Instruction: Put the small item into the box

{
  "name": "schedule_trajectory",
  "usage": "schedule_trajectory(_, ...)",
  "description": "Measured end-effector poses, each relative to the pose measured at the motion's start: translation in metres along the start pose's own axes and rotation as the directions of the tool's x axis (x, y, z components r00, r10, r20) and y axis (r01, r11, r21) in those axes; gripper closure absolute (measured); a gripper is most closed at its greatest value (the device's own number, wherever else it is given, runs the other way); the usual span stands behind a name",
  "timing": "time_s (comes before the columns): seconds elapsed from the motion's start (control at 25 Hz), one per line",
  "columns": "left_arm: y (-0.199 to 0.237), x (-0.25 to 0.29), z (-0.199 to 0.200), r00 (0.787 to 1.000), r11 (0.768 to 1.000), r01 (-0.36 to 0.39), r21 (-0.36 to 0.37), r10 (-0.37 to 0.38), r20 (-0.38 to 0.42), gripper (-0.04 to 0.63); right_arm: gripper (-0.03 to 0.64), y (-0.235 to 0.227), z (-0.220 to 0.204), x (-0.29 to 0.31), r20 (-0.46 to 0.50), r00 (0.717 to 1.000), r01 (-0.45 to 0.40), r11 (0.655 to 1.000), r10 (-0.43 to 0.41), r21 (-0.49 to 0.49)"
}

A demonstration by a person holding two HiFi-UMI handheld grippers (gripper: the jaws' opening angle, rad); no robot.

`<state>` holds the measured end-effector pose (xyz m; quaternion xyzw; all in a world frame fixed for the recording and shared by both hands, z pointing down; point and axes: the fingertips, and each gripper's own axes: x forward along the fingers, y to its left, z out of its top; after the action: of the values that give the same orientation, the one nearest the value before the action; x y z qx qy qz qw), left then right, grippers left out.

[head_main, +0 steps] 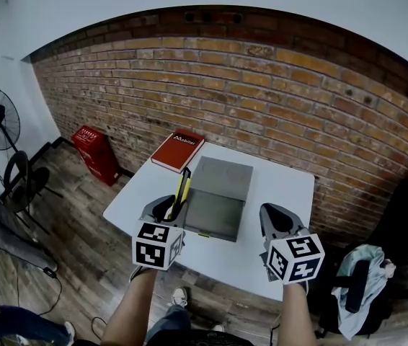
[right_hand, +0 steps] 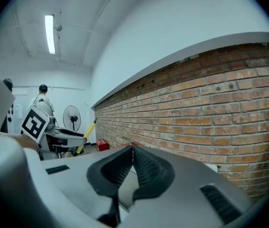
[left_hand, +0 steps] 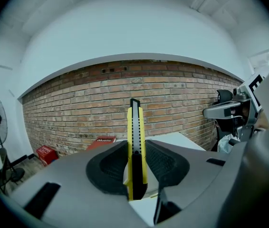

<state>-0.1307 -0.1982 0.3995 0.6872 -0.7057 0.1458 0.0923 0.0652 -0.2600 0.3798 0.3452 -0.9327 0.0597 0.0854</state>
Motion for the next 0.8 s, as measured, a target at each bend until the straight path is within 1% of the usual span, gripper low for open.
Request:
schedule_trajectory(0.16,0.017,0.023,0.003,1.0,1.0,0.026,0.002,-0.026,0.003,0.466,0.597,-0.003,0.002,0.024,-0.006,1.0,0.025,1.0,-0.025,-0.002)
schedule_trajectory(0.48,0.053,0.074,0.015,0.994,0.993,0.113,0.027,-0.113,0.001,0.466,0.597,-0.009,0.014,0.071,-0.009,0.994,0.109,0.994,-0.109,0.014)
schedule_trajectory(0.64,0.067,0.096,0.023,0.986,0.985,0.167,0.051,-0.167,0.0,0.466,0.597,-0.008,0.021,0.09,-0.009,0.988,0.154,0.988,-0.154,0.017)
schedule_trajectory(0.8,0.073,0.113,0.027,0.975,0.972,0.223,0.079,-0.224,-0.006,0.466,0.597,-0.006,0.025,0.1,-0.006,0.981,0.196,0.98,-0.196,0.022)
